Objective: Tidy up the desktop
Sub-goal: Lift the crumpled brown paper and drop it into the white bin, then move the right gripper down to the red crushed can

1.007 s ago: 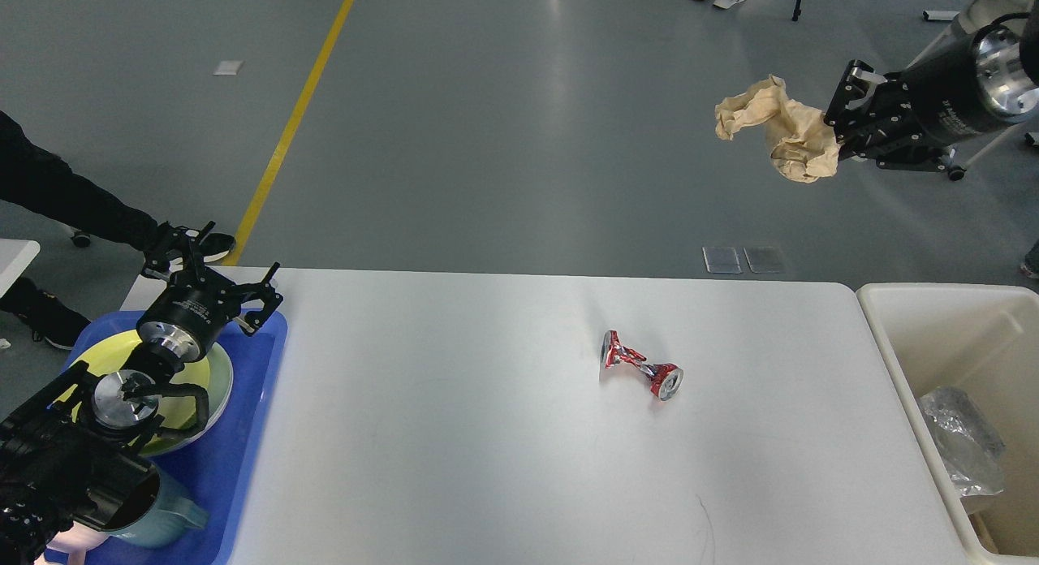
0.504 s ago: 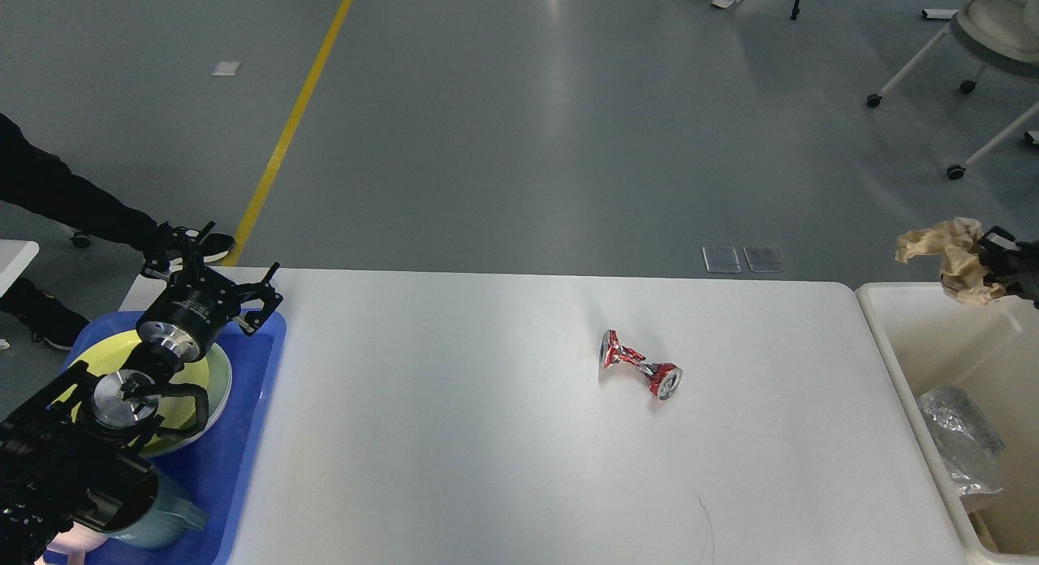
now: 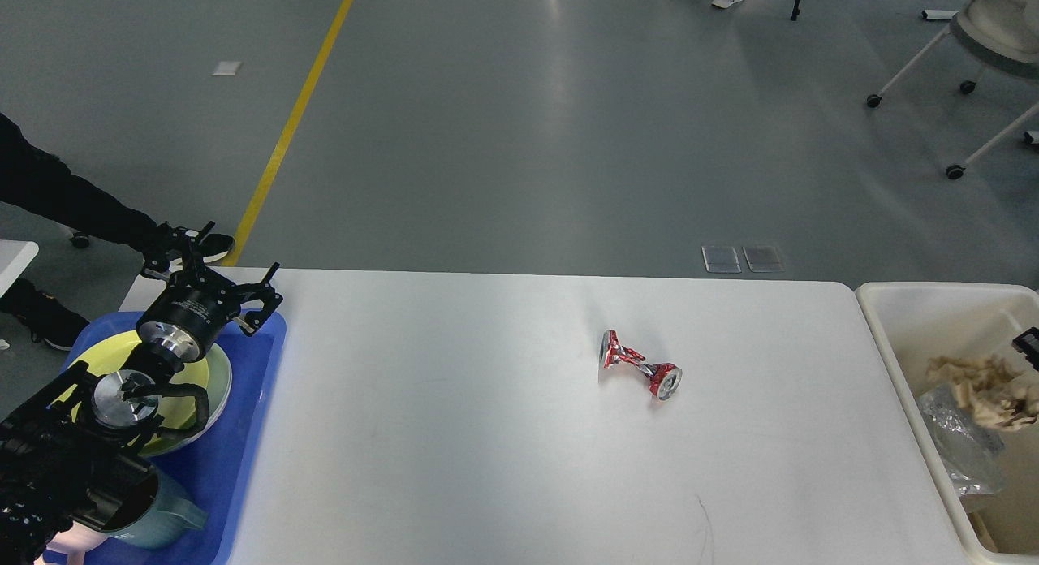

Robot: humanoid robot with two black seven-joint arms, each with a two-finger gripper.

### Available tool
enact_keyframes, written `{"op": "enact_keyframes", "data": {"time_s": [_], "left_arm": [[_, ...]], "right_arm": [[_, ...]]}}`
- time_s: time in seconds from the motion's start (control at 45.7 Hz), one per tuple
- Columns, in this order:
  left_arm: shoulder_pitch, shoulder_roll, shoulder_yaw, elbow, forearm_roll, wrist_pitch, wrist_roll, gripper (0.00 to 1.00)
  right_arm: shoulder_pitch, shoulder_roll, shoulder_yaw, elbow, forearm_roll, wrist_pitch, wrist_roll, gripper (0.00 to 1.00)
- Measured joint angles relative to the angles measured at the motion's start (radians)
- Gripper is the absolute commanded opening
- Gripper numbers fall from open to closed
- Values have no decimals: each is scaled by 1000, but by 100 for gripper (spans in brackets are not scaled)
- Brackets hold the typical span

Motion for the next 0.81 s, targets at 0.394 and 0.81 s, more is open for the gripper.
{"op": "enact_keyframes", "data": {"time_s": [0.394,0.81], "left_arm": [[0,0,0,0,0,0,0,96],[0,0,0,0,0,0,0,96]], "right_arm": [[362,78,-101,155,-1,16,0,100],[1011,264,-398,748,-3,148,4,100]]}}
